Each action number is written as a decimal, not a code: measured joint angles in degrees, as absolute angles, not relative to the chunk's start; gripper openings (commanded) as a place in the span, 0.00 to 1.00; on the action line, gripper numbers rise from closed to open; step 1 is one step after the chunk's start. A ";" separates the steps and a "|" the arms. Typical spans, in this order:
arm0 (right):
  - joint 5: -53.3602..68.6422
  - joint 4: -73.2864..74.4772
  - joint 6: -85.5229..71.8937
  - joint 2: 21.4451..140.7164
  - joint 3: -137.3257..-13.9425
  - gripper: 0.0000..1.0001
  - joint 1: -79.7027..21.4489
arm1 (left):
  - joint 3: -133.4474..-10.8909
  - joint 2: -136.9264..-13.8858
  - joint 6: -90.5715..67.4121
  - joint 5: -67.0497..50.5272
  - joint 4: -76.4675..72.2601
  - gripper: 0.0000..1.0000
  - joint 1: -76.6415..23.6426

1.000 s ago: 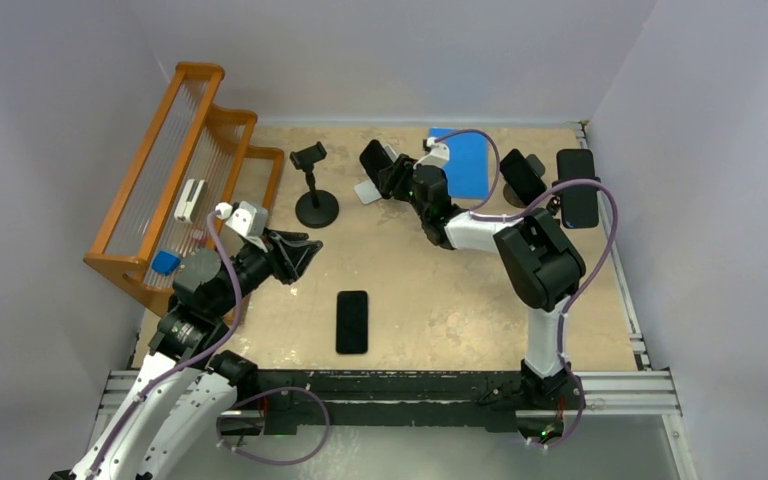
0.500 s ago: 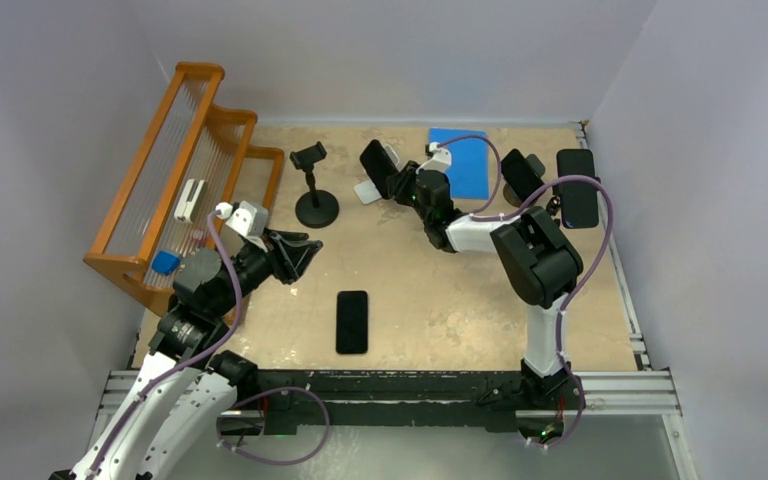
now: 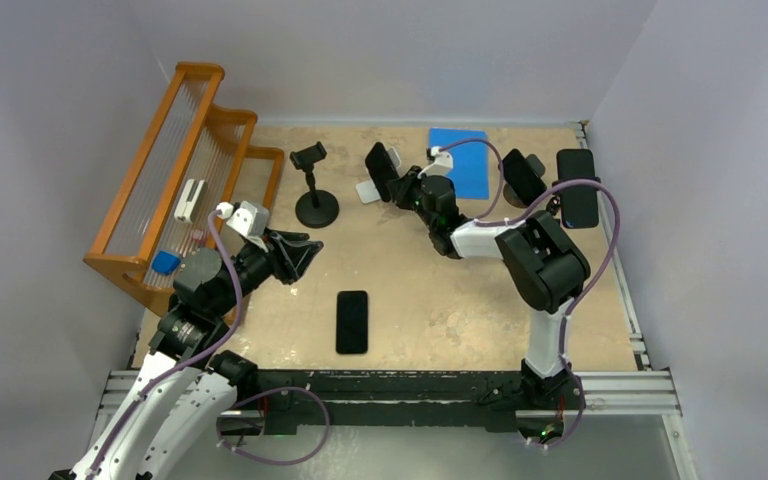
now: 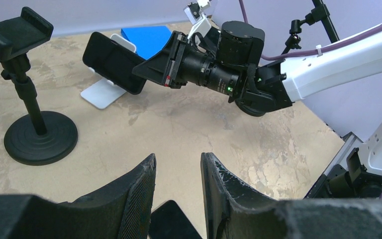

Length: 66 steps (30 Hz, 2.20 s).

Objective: Remove the phone from the phone stand
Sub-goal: Remove the phone from the phone stand, then place the phone at the center of the board.

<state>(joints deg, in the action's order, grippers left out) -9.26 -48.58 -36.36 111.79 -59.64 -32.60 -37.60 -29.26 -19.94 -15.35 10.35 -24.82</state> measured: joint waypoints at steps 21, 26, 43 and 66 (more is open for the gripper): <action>-7.25 -51.75 -33.89 100.07 -55.64 0.00 -32.62 | -37.58 -29.41 -19.94 -15.68 10.35 0.37 -24.82; -6.11 -51.51 -36.25 95.04 -52.95 0.00 -32.62 | -37.58 -29.39 -19.94 -15.68 10.35 0.36 -24.82; -5.56 -41.98 -45.08 60.25 -32.08 0.00 -43.05 | -37.58 -28.10 -19.94 -15.64 10.35 0.36 -24.82; -18.20 -39.57 -65.98 48.03 -7.40 0.00 -57.87 | -37.58 -29.10 -19.94 -15.05 10.39 0.37 -24.82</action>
<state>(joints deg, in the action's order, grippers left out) -18.20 -39.57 -65.98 48.03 -7.40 -57.87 -37.58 -29.10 -19.94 -15.05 10.39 -24.82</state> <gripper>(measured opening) 0.168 0.366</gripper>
